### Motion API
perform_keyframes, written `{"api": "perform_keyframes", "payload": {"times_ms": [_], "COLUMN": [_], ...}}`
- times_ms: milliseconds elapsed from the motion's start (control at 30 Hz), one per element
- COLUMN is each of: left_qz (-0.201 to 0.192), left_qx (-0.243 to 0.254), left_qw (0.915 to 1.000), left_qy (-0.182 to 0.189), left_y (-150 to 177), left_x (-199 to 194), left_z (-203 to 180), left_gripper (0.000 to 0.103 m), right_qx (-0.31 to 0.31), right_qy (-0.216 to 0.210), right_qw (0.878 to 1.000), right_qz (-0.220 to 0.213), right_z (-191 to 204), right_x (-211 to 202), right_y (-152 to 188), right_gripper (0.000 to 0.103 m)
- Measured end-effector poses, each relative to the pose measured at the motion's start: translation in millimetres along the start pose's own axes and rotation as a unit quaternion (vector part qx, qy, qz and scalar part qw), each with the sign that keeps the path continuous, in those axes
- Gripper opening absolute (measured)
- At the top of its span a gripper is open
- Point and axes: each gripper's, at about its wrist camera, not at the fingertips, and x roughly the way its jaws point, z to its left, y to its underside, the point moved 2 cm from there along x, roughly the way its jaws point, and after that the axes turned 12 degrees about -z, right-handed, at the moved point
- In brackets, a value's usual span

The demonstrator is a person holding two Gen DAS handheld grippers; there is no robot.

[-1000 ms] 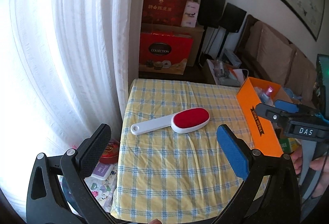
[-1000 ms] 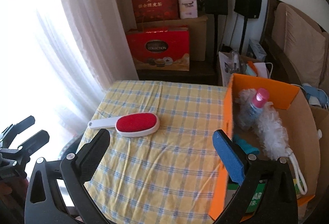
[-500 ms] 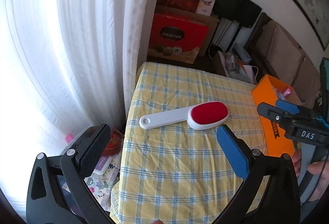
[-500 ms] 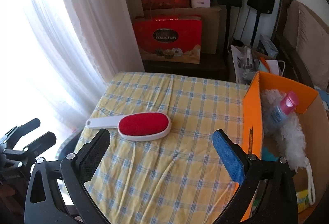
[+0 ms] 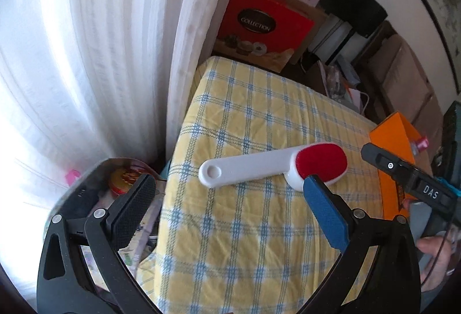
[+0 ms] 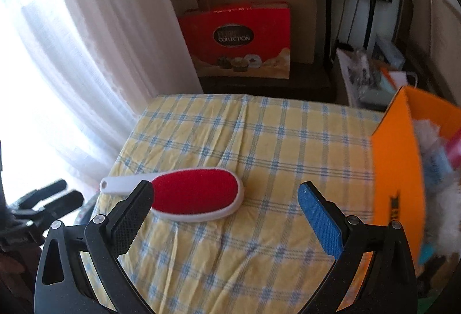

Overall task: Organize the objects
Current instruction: 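Grasp the red lint brush head with the right tool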

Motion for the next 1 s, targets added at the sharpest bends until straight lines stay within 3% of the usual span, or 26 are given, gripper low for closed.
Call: {"api": "perform_keyframes", "payload": {"times_ms": [233,500,667,767,1000], "left_qz": [0.007,0.025,0.023,0.017,0.014], "left_qx": [-0.02,-0.024,-0.024,-0.024,-0.014], "left_qw": [0.9997,0.9992,0.9993,0.9994,0.9995], "left_qy": [0.013,0.021,0.015,0.016,0.024], "left_y": [-2,3,7,6,8], "left_x": [22,39,44,43,31], "left_z": [-1,-7,-9,-10,-17], "left_gripper": [0.097,0.083,0.083,0.082,0.081], "right_qx": [0.061,0.097,0.089,0.092,0.096], "right_qy": [-0.027,-0.056,-0.05,-0.064,-0.048], "right_qw": [0.997,0.992,0.993,0.991,0.992], "right_qz": [0.024,0.056,0.055,0.069,0.068], "right_z": [-17,-20,-16,-11,-8], "right_x": [26,45,48,50,43], "right_y": [6,18,18,19,26], "right_gripper": [0.099,0.083,0.081,0.071,0.071]}}
